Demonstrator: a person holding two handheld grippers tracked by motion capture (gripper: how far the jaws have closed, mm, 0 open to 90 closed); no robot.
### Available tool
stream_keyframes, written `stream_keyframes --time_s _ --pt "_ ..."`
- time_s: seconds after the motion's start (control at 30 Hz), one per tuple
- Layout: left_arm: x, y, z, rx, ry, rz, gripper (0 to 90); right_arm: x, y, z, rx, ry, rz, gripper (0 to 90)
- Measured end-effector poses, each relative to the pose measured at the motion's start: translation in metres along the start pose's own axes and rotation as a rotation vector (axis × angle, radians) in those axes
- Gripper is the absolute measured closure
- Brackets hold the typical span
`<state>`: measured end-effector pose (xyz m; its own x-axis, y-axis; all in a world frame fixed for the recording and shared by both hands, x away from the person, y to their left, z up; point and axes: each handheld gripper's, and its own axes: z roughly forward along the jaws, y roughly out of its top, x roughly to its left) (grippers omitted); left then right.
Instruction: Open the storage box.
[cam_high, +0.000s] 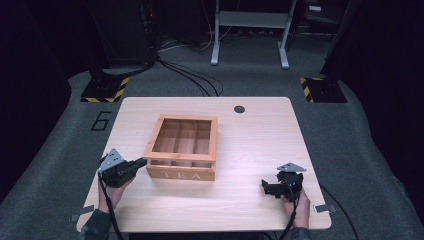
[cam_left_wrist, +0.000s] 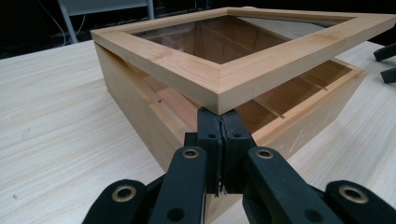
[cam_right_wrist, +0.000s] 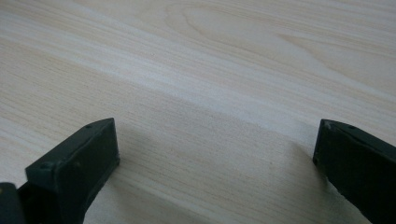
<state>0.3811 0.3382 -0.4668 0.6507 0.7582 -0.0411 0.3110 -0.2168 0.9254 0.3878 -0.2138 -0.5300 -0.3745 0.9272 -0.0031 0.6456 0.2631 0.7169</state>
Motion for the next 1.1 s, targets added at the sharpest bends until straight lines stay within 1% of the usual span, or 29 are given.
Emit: stream_keyframes --time_s 0.13,0.27,0.33,0.43,0.6,0.7,0.73,0.77,0.9,0.93,0.97,1.1 --pt "0.001 0.005 0.000 -0.013 0.003 0.003 88.1 0.000 0.000 0.000 0.000 0.000 0.000 0.0" --pt "0.006 0.014 0.000 -0.024 0.008 0.010 88.0 0.000 0.000 0.000 0.000 0.000 0.000 0.0" --pt "0.008 0.018 0.000 -0.025 0.004 0.016 87.9 0.000 0.000 0.000 0.000 0.000 0.000 0.0" --pt "0.009 0.021 0.002 -0.023 0.001 0.016 87.8 0.000 0.000 0.000 0.000 0.000 0.000 0.0" --pt "0.010 0.025 0.005 -0.035 -0.008 0.010 87.4 0.000 0.000 0.000 0.000 0.000 0.000 0.0" --pt "0.009 0.028 0.007 -0.044 -0.009 0.014 87.3 0.000 0.000 0.000 0.000 0.000 0.000 0.0" --pt "0.009 0.029 0.007 -0.040 -0.012 0.016 87.3 0.000 0.000 0.000 0.000 0.000 0.000 0.0" --pt "0.009 0.030 0.008 -0.049 -0.010 0.013 87.3 0.000 0.000 0.000 0.000 0.000 0.001 0.0" --pt "0.011 0.036 0.008 -0.060 -0.014 0.009 87.1 0.000 0.000 0.000 0.000 0.000 0.000 0.0" --pt "0.011 0.039 0.008 -0.059 -0.013 0.018 87.1 0.000 0.000 0.000 0.000 0.000 0.000 0.0" --pt "0.011 0.041 0.008 -0.064 -0.012 0.015 87.1 0.000 0.000 0.000 0.000 0.000 0.000 0.0" --pt "0.015 0.052 0.009 -0.061 -0.017 0.032 86.9 0.000 0.000 0.000 0.000 0.000 0.000 0.0"
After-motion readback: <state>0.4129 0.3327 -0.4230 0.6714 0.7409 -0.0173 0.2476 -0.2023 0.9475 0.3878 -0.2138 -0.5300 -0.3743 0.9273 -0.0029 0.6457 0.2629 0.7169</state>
